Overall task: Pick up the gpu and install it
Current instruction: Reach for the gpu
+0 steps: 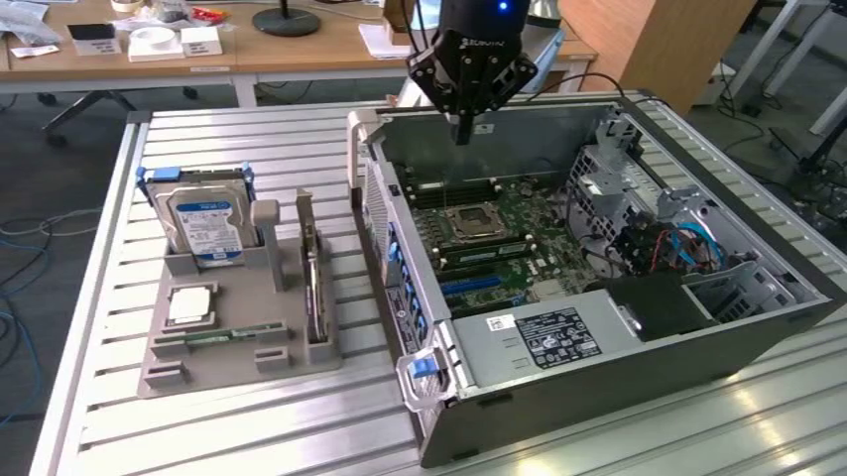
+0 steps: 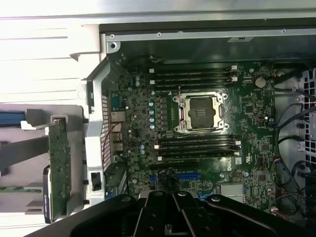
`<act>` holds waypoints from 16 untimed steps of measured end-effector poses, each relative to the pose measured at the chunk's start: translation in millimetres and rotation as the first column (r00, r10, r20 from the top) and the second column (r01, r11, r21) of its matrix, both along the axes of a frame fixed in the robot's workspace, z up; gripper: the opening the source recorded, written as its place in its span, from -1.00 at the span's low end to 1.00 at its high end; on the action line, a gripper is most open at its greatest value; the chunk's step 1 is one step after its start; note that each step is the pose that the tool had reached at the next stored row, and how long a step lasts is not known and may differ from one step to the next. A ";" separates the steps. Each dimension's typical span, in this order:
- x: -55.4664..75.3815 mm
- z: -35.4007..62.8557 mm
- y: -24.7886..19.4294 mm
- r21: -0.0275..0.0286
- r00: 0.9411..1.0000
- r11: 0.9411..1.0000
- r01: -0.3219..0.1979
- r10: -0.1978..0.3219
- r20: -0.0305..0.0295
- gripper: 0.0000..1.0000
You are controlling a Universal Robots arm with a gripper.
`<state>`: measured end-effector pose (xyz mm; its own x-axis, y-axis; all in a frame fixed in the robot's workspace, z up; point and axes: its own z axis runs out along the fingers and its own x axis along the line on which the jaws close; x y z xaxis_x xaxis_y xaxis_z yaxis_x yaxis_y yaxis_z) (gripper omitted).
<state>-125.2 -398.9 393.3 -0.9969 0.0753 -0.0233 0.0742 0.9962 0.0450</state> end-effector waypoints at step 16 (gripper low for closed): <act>-28.8 -0.1 -0.1 0.001 1.000 1.000 0.000 0.000 0.000 -0.79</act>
